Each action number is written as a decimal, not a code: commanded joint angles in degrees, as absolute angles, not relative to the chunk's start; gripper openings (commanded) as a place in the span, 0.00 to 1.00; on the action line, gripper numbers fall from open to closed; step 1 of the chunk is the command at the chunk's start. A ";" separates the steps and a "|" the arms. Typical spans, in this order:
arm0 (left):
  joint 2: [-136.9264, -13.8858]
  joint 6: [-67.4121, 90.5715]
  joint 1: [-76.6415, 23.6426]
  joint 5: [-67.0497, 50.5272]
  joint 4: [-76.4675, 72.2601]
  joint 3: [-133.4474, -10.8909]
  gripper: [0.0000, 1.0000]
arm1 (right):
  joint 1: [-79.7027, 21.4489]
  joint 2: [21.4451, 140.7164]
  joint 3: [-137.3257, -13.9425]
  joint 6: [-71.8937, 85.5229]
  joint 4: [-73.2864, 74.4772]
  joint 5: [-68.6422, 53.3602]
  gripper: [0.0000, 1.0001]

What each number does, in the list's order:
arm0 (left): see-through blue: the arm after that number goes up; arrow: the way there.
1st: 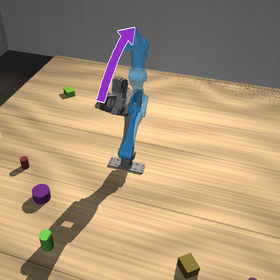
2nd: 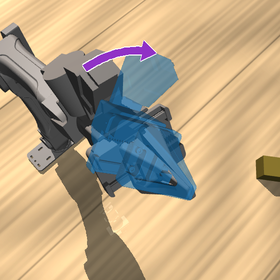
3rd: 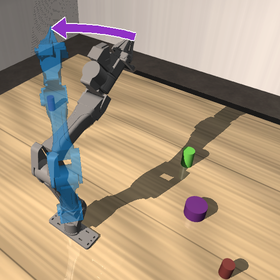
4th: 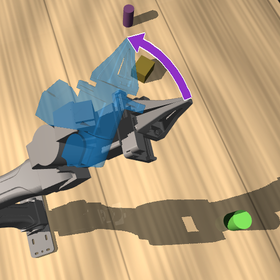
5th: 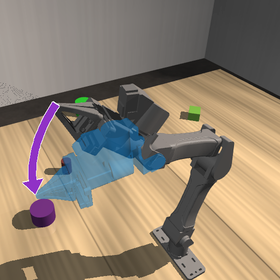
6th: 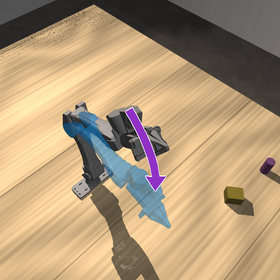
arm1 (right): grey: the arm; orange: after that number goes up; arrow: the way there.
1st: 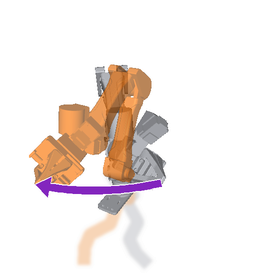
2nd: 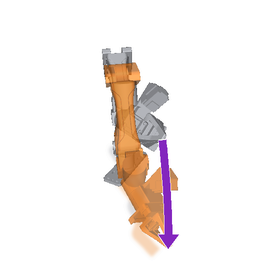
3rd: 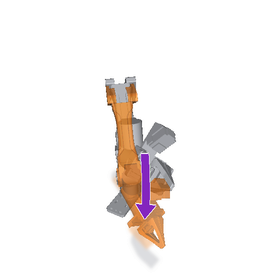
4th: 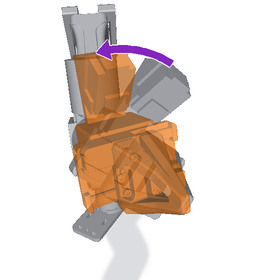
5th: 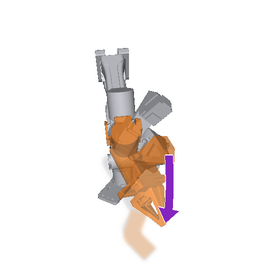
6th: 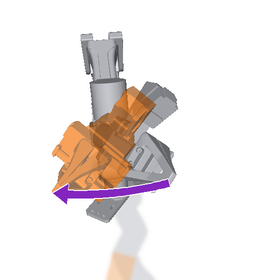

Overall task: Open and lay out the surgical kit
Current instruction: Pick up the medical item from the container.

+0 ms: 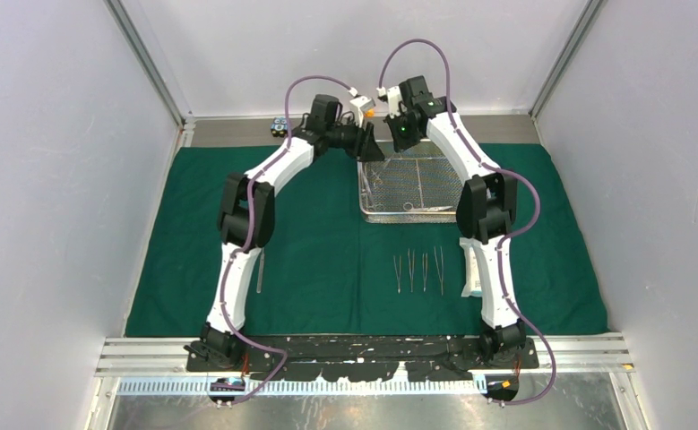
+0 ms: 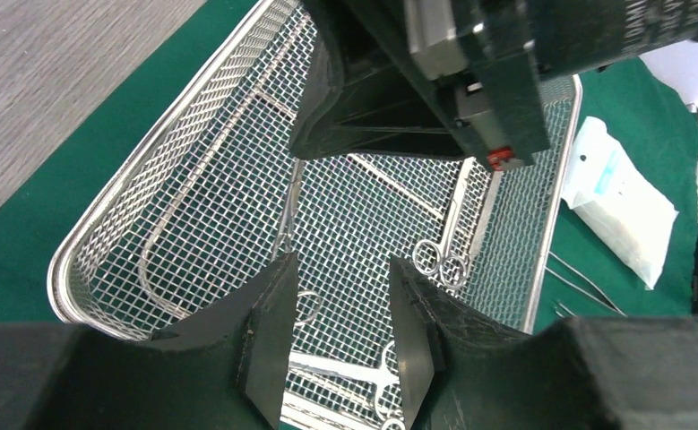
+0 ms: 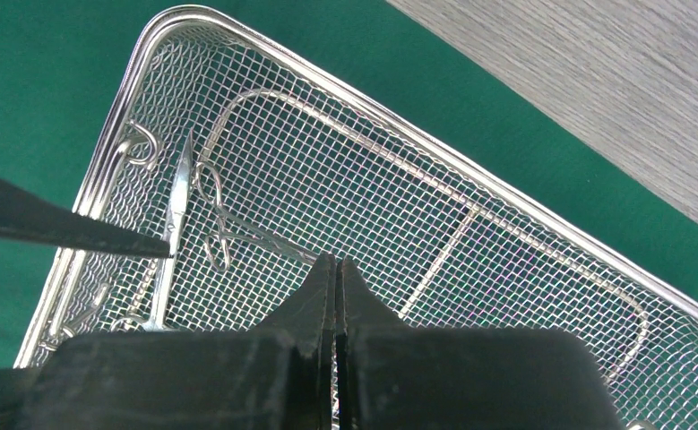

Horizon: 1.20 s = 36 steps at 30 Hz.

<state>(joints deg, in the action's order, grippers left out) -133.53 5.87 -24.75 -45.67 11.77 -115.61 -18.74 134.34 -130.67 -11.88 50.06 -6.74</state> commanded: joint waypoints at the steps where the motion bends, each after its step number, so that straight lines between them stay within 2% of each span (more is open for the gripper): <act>1: -134.82 2.72 -25.34 -45.82 6.00 -117.59 0.44 | -18.40 129.78 -131.05 -10.66 48.29 -7.88 0.01; 24: -143.63 -5.50 -28.16 -38.44 5.22 -124.01 0.53 | -18.36 130.01 -131.67 -10.11 49.15 -8.62 0.01; 36: -144.70 -6.17 -28.48 -41.94 2.32 -122.89 0.52 | -18.35 130.85 -132.78 -10.15 49.76 -8.66 0.00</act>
